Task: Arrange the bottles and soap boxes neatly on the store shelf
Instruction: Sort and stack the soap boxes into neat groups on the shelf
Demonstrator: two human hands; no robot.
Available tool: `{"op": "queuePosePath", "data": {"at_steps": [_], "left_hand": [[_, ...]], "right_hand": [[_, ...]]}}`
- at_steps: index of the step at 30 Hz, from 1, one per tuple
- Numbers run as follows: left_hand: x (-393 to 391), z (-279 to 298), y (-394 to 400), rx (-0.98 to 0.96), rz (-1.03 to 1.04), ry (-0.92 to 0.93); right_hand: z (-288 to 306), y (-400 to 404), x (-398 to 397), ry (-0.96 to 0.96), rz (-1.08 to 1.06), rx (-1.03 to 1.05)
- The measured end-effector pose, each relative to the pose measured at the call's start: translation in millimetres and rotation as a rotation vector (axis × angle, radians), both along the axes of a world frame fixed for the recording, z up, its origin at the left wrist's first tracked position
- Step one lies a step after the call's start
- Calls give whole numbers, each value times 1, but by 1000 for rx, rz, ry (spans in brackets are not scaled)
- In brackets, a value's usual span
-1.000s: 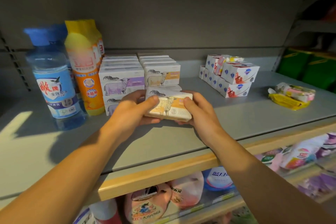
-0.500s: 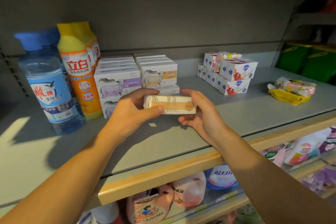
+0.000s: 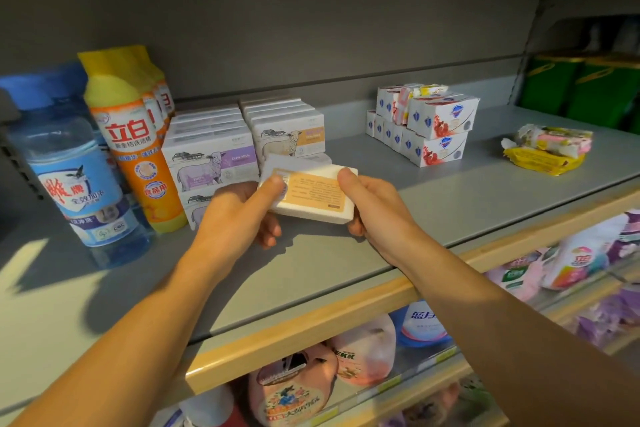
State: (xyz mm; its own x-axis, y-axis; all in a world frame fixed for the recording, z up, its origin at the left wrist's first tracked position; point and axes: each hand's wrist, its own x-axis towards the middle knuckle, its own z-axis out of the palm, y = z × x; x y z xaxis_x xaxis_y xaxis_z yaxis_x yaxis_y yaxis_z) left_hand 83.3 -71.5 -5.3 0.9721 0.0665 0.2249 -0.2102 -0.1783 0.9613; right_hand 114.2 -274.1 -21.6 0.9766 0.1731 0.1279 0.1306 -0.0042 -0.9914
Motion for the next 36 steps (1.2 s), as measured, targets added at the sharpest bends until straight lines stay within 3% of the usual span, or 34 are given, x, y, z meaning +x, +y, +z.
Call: {"op": "queuePosePath", "data": {"at_steps": [8,13,16,21,25,31,36], "left_hand": [[3,-2,3,204,91,-86],[-2,4,0,-67,-46,-77],[-4,4,-2,-69,-139,-85],[-6,3,-6,-77,-167,-54],[-5,0,-8,-39,-145,-76],[-1,3,-2,256,54,-230],[-3,2,-5,291,-2,-307]], "right_hand": [[0,0,-1,-60,-1,16],[3,-1,-2,-17,133,247],[5,0,-2,27,93,343],[1,2,2,-36,51,315],[0,0,-2,-126,64,92],[-2,7,-5,-225,34,-133],[2,10,-10,-403,-103,-312]]}}
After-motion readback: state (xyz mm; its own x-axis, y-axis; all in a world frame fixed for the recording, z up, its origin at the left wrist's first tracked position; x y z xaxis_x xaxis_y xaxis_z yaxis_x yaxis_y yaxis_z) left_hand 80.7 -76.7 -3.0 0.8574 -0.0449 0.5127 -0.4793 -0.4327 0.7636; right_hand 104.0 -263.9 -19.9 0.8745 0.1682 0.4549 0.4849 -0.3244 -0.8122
